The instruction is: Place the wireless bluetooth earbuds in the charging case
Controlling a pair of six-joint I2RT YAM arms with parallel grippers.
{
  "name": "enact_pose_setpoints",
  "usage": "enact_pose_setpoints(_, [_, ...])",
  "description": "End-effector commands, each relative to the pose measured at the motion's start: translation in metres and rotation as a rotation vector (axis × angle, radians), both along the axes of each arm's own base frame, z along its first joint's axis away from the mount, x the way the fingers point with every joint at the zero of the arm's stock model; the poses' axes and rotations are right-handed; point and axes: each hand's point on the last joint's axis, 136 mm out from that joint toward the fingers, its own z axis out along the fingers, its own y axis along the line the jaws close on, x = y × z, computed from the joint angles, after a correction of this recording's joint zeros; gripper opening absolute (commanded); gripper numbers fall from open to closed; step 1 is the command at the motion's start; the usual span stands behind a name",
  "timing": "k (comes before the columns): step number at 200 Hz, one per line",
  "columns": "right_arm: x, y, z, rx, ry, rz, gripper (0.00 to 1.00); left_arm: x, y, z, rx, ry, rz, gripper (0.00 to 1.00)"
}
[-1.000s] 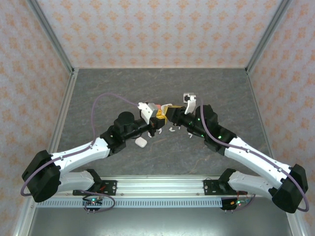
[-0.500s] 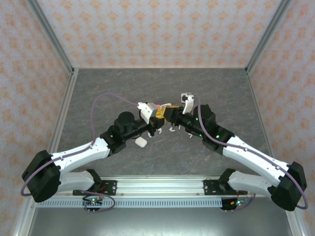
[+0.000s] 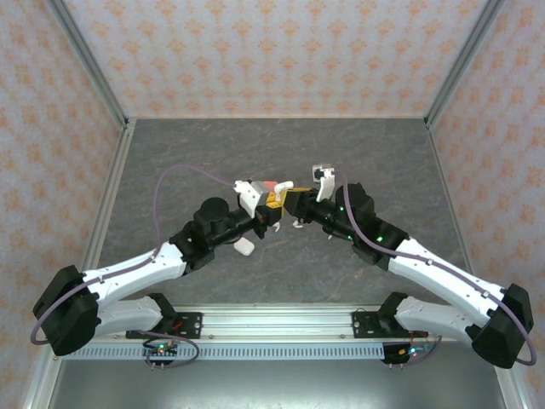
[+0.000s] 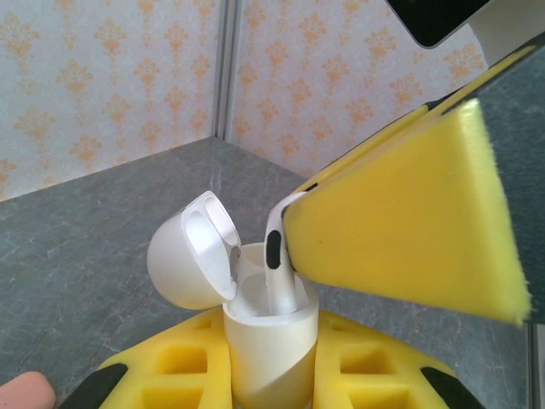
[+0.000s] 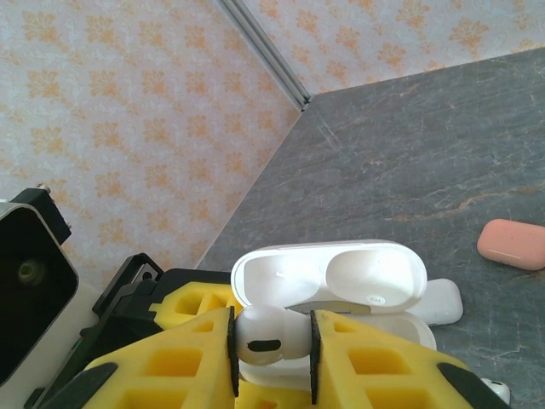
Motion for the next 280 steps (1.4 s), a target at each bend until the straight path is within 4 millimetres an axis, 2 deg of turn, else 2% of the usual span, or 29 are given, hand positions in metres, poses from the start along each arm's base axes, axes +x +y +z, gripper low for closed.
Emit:
enact_pose_setpoints(1, [-0.008, -0.002, -0.02, -0.052, 0.058, 0.018, 0.27, 0.001, 0.008, 0.031, -0.066, -0.083, 0.038, 0.0])
enact_pose_setpoints(51, [-0.005, 0.008, -0.016, -0.05, 0.061, 0.044, 0.27, -0.002, 0.003, 0.031, -0.061, -0.083, 0.008, 0.0])
enact_pose_setpoints(112, [-0.003, 0.014, -0.02, -0.067, 0.082, 0.058, 0.28, -0.002, 0.0, 0.03, -0.056, -0.083, -0.004, 0.0])
enact_pose_setpoints(175, [0.0, 0.015, -0.015, -0.09, 0.088, 0.052, 0.35, -0.003, 0.0, 0.028, -0.065, -0.077, -0.007, 0.0])
enact_pose_setpoints(212, [0.002, 0.014, -0.007, -0.095, 0.07, 0.042, 0.43, -0.004, 0.002, 0.026, -0.067, -0.074, -0.002, 0.0])
enact_pose_setpoints(244, [0.003, 0.004, 0.007, -0.122, 0.038, 0.009, 0.51, -0.004, 0.005, 0.025, -0.061, -0.075, 0.011, 0.0])
enact_pose_setpoints(280, [0.002, -0.027, 0.019, -0.219, 0.005, -0.083, 0.62, -0.005, 0.01, 0.019, -0.041, -0.072, 0.026, 0.0])
